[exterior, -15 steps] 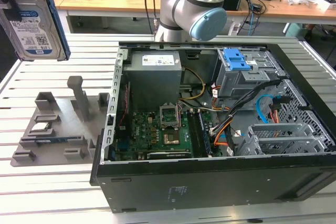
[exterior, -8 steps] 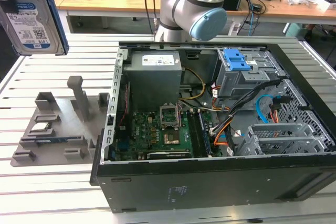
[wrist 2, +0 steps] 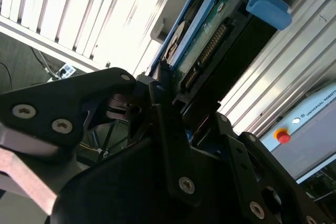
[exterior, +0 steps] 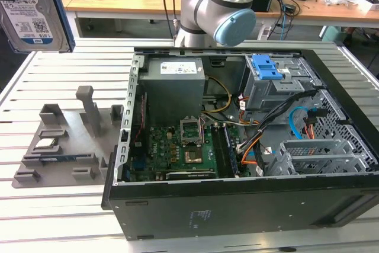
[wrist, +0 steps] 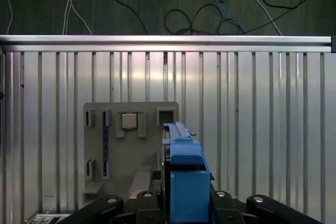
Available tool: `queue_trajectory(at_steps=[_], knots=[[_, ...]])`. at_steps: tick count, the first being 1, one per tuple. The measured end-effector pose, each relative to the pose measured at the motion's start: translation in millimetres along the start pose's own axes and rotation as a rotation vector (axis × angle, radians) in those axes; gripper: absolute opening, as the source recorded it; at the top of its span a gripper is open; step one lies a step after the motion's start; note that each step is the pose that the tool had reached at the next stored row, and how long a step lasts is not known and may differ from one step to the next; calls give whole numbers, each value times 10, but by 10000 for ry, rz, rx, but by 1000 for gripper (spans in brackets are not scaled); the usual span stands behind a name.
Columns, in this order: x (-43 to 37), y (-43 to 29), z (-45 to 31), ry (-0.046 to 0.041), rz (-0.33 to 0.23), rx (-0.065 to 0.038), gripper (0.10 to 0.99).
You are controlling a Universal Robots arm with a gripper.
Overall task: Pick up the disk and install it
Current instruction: 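Pick up the disk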
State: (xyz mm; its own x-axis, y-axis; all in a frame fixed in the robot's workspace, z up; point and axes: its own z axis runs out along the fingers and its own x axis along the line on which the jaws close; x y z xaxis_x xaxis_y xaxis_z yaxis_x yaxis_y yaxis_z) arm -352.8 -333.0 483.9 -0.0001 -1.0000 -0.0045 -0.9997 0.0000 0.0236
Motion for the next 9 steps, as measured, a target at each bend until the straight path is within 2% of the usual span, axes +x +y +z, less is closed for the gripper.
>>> queue_trajectory(at_steps=[9], knots=[[-7, -5, -190, 0, 0, -11, 365]])
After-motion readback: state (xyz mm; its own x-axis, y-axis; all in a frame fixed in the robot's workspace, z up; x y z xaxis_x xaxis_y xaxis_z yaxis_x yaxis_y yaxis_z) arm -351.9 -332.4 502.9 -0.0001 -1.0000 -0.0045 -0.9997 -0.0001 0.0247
